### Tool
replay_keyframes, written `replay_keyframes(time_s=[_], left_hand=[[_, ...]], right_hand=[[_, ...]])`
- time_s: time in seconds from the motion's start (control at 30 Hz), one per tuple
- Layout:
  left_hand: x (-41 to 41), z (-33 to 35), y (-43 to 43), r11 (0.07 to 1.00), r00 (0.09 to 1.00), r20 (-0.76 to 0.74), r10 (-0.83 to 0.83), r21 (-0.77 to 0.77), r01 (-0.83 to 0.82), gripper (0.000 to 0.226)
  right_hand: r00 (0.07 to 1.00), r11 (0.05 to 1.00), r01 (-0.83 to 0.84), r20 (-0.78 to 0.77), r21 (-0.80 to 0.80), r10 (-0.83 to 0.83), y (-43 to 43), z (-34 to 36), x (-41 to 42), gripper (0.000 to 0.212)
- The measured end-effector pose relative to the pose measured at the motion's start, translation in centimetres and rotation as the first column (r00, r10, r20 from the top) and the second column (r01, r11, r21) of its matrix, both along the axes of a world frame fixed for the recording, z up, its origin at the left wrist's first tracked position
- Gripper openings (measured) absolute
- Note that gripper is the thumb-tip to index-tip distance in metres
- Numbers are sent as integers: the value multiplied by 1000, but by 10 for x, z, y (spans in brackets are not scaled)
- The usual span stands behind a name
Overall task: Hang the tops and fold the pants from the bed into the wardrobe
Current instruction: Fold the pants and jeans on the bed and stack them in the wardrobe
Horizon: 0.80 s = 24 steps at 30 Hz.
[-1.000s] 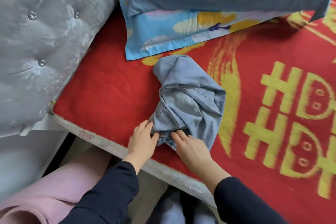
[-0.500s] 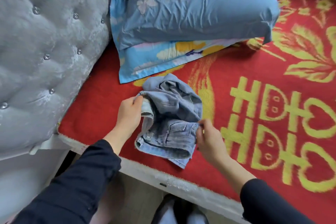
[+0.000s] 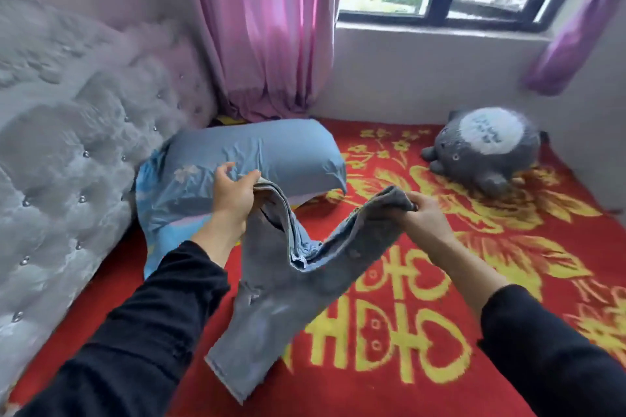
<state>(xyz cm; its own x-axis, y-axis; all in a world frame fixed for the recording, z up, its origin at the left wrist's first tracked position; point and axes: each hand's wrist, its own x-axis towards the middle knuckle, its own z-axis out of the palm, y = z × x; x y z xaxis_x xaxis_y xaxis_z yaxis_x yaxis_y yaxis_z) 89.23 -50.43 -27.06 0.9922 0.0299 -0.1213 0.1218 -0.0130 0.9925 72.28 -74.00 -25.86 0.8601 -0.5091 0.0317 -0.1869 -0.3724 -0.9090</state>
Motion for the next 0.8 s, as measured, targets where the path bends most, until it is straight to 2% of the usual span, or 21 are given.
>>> replay_keyframes(time_s=[0.07,0.13,0.23,0.33,0.43,0.53,0.63,0.73,0.8], left_hand=[[-12,28,-39,999,994,104,-35,19,33,27],[-31,61,-76,994,981,190,-50,106,30,15],[-63,114,-127,989,956,292,-31,146,-12,17],[-86,155,-170,995,931,363,-40,102,3,16],[-96,186,-202,992,876,481,-39,124,-24,26],[-94,218,-224,988,808,582,89,50,-145,18],[-92,243,-244,985,749,643,159,-48,-168,19],[-84,258,-261,963,670,717,191,-4,-270,29],[-72,264,-274,957,667,717,201,2,-290,29]], right_hand=[[991,988,117,71,-101,-110,-47,21,-14,14],[969,960,229,134,-164,-208,-97,45,-31,24],[937,920,325,207,-217,-282,-166,80,-56,29],[890,894,388,345,-224,-300,-208,125,-81,27],[839,876,438,440,-201,-319,-239,171,-100,28],[772,836,509,538,-205,-339,-267,206,-112,48],[737,819,536,587,-205,-335,-289,230,-120,44],[715,779,580,606,-236,-348,-301,253,-129,32],[702,779,593,606,-205,-374,-313,263,-127,35]])
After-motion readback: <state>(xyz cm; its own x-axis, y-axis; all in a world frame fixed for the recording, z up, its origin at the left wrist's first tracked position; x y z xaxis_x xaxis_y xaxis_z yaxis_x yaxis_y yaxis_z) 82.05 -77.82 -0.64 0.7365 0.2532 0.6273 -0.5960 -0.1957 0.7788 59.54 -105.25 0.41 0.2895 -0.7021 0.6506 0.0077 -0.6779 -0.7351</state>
